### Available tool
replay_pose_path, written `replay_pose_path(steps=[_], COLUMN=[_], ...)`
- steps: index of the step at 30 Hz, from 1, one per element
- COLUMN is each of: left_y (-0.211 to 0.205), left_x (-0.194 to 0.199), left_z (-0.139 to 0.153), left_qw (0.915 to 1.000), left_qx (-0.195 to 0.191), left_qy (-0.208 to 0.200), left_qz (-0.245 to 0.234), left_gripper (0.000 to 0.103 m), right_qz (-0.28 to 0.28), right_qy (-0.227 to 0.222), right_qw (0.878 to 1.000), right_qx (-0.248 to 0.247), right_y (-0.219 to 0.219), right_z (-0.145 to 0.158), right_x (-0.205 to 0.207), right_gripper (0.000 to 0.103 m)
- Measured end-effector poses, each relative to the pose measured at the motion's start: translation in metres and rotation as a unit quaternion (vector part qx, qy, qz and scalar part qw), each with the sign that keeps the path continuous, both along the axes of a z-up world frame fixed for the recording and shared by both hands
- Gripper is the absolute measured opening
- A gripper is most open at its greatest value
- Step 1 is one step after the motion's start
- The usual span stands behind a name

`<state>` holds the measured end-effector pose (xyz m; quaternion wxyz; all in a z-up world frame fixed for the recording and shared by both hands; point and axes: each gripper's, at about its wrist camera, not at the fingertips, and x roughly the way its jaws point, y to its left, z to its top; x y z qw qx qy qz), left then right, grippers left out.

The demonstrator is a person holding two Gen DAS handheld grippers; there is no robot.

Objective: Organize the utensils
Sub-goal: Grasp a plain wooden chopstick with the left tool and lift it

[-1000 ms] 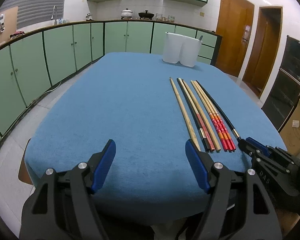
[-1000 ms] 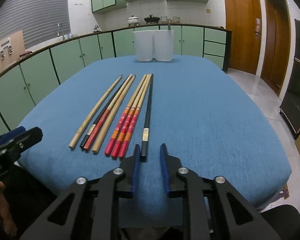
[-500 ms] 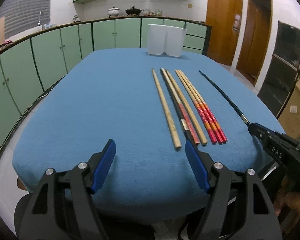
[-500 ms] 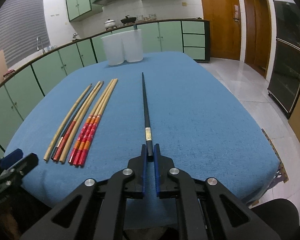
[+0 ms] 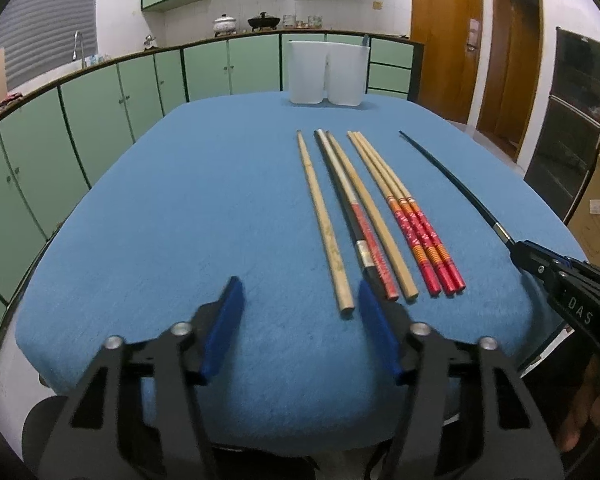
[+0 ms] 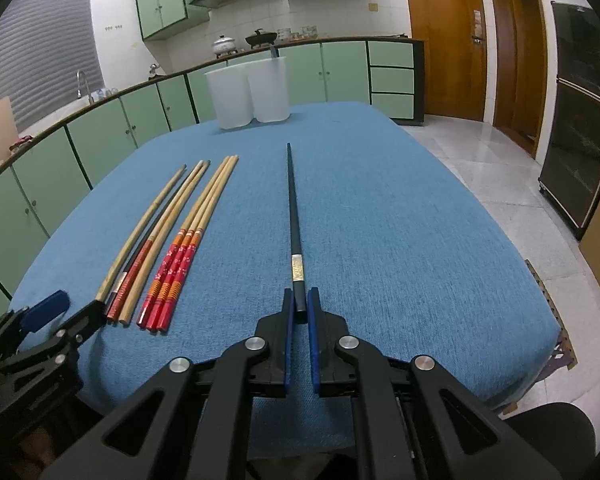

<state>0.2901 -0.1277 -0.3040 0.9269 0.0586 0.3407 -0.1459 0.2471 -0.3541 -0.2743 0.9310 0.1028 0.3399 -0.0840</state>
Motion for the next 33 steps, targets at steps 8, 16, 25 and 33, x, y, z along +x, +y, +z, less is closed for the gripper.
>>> replay_pose_path(steps=[8, 16, 25, 33], left_y=[-0.005, -0.004, 0.003, 0.013], left_x=[-0.002, -0.002, -0.010, -0.016], left_z=[-0.001, 0.007, 0.044, 0.081], left_qw=[0.9997, 0.9990, 0.9982, 0.9974], left_qx=[-0.013, -0.034, -0.050, -0.059], left_qy=[-0.004, -0.006, -0.021, -0.034], left_qz=[-0.018, -0.028, -0.026, -0.020], left_gripper=[0.020, 0.008, 0.007, 0.005], right_qz=[0.006, 0.012, 0.017, 0.016], right_qy=[0.000, 0.001, -0.017, -0.050], right_qw=[1.000, 1.000, 0.999, 0.998], right_qx=[-0.020, -0.023, -0.023, -0.028], right_y=[0.007, 0.008, 0.005, -0.003], right_z=[-0.001, 0.000, 0.032, 0.086], right_x=[0.000, 0.000, -0.010, -0.014], right_gripper=[0.008, 0.006, 0.006, 0.006])
